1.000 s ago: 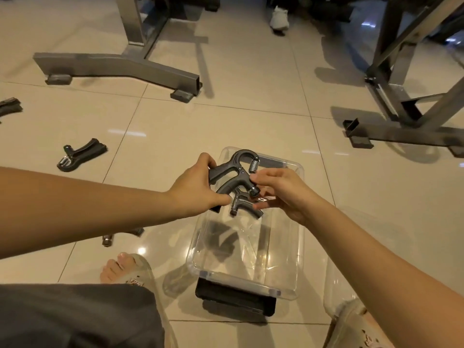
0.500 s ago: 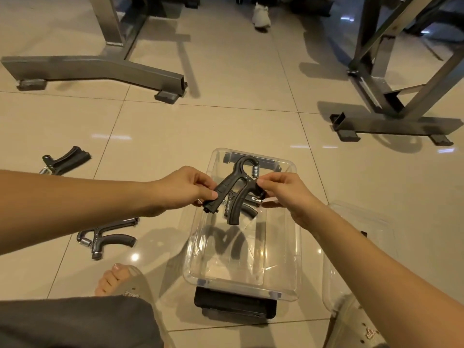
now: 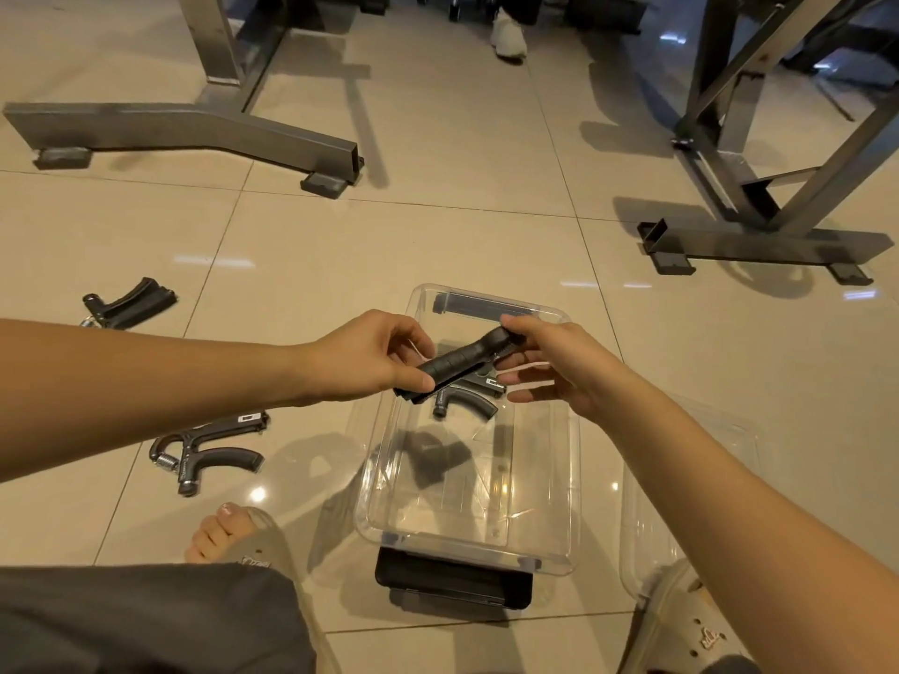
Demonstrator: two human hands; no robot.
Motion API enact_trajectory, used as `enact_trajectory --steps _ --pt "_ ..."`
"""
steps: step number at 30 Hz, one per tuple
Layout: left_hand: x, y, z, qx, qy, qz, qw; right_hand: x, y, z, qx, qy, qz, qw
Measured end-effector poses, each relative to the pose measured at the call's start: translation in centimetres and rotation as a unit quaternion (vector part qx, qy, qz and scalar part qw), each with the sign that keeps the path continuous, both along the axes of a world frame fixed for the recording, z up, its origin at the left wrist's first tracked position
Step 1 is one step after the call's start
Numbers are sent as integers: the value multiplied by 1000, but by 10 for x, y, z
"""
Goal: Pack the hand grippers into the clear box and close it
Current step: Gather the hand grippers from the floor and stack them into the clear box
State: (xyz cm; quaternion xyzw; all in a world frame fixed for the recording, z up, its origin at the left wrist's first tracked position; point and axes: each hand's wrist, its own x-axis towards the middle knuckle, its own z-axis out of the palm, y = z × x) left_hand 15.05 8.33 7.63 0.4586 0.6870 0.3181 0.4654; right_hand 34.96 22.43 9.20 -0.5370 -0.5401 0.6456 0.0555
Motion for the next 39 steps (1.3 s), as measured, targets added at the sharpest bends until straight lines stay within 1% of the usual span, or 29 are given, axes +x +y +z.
enact_trajectory --steps 2,4,6,8,10,12,13,14,16,22,25,26,27,28,30,32,33,36,39 --pt "1 -1 -4 5 22 -7 1000 5 1 0 -64 27 -17 997" --pt "0 -1 -9 18 91 -30 995 8 2 -2 -119 48 -44 991" --pt "-1 -1 -15 35 144 -38 988 9 2 -3 -136 49 -56 988" --pt "-2 0 -19 48 178 -37 982 11 1 -5 -130 47 -66 988" --pt "-8 0 -24 50 251 -55 965 15 0 -8 -99 28 -74 992" --pt "-17 -3 -30 21 329 -90 940 17 -7 -19 -45 -22 -58 997" --pt "-23 -5 -34 -5 351 -112 929 16 -14 -26 -22 -50 -44 998" --pt "-27 -8 -37 -31 359 -137 923 13 -21 -35 -8 -73 -35 997" --pt "-33 -14 -43 -61 354 -175 917 7 -35 -58 -13 -96 -34 995" --pt "-39 -21 -53 -47 371 -247 894 -6 -41 -126 -59 -139 -88 985" --pt "-40 -21 -53 -38 379 -260 887 -6 -40 -152 -61 -166 -88 980" --pt "-40 -21 -54 -34 381 -260 887 -6 -40 -161 -44 -183 -65 980" --pt "-40 -21 -54 -31 382 -259 886 -7 -40 -169 -6 -210 -17 978" --pt "-40 -21 -55 -30 383 -258 887 -8 -40 -173 46 -249 49 966" --pt "-40 -21 -55 -29 381 -254 889 -9 -44 -176 140 -326 174 918" --pt "-39 -22 -55 -26 377 -250 891 -9 -46 -176 195 -371 252 872" --pt "-39 -22 -55 -25 375 -248 893 -9 -46 -177 213 -384 273 856" --pt "-39 -22 -56 -24 372 -244 895 -8 -44 -181 246 -394 318 827" --pt "-40 -23 -59 -23 367 -241 898 -6 -44 -185 268 -388 328 819"
